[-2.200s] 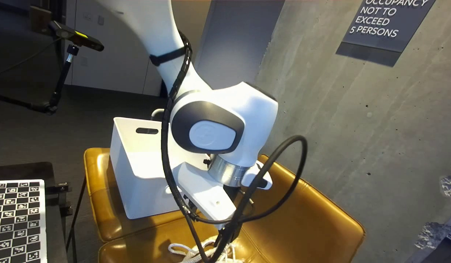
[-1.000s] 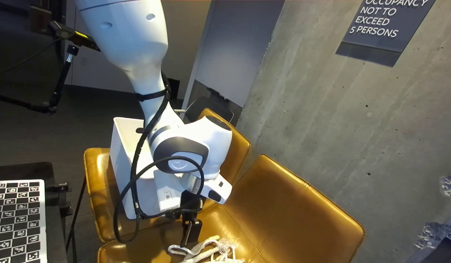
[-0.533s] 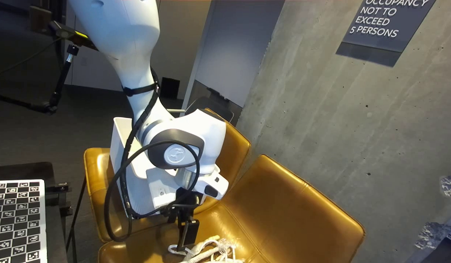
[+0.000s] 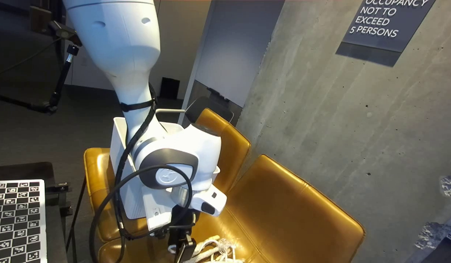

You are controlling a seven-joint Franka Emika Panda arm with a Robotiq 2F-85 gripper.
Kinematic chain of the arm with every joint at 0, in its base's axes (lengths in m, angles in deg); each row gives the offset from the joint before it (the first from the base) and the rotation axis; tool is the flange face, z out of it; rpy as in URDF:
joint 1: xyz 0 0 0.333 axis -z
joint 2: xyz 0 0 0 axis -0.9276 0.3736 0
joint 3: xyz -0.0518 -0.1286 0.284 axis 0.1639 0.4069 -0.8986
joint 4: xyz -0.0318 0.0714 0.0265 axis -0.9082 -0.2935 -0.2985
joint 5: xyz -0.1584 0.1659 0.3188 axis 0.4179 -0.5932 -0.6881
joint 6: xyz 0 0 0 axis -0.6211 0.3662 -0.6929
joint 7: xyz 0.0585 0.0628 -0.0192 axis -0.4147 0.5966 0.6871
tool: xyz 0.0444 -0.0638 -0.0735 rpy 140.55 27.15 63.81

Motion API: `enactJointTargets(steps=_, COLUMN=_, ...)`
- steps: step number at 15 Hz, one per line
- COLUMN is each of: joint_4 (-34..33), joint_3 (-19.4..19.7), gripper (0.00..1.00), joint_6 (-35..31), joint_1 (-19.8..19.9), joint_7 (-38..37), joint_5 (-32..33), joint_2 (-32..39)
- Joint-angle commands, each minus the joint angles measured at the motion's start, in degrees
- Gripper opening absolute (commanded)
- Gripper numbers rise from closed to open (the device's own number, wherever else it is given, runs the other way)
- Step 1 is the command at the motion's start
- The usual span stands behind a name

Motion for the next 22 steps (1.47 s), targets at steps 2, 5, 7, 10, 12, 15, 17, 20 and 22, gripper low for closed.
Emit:
enactJointTargets(steps=2, joint_4=0.11, joint_3=0.55, gripper=0.27, joint_6=-3.04, joint_1=0.3, joint_7=0.21, joint_5=0.78, joint_2=0.75)
enactJointTargets(steps=5, joint_4=0.31, joint_3=0.78, gripper=0.05, joint_6=-2.53, joint_1=0.43, joint_7=0.66, joint_5=0.85, joint_2=-0.05)
enactJointTargets(steps=7, joint_4=0.73, joint_3=1.05, gripper=0.0, joint_6=-1.39, joint_1=0.45, joint_7=1.15, joint_5=1.05, joint_2=-1.72)
enactJointTargets(steps=10, joint_4=2.42, joint_3=0.47, gripper=0.01, joint_6=0.36, joint_1=1.44, joint_7=3.64, joint_5=0.84, joint_2=-7.28)
enactJointTargets(steps=12, joint_4=3.45, joint_3=-0.03, gripper=0.01, joint_6=1.99, joint_1=2.21, joint_7=5.5, joint_5=0.67, joint_2=-11.92)
enactJointTargets(steps=15, joint_4=4.79, joint_3=-0.15, gripper=0.01, joint_6=7.19, joint_1=3.04, joint_7=8.66, joint_5=1.03, joint_2=-20.58)
enactJointTargets(steps=17, joint_4=4.38, joint_3=-0.48, gripper=0.01, joint_6=11.9, joint_1=3.4, joint_7=10.73, joint_5=1.0, joint_2=-25.87)
enactJointTargets(steps=20, joint_4=0.92, joint_3=-1.71, gripper=0.01, joint_6=19.47, joint_1=2.69, joint_7=12.65, joint_5=1.26, joint_2=-32.64)
enactJointTargets(steps=22, joint_4=-2.78, joint_3=-3.3, gripper=0.01, joint_6=24.11, joint_1=1.82, joint_7=13.18, joint_5=1.45, joint_2=-35.61)
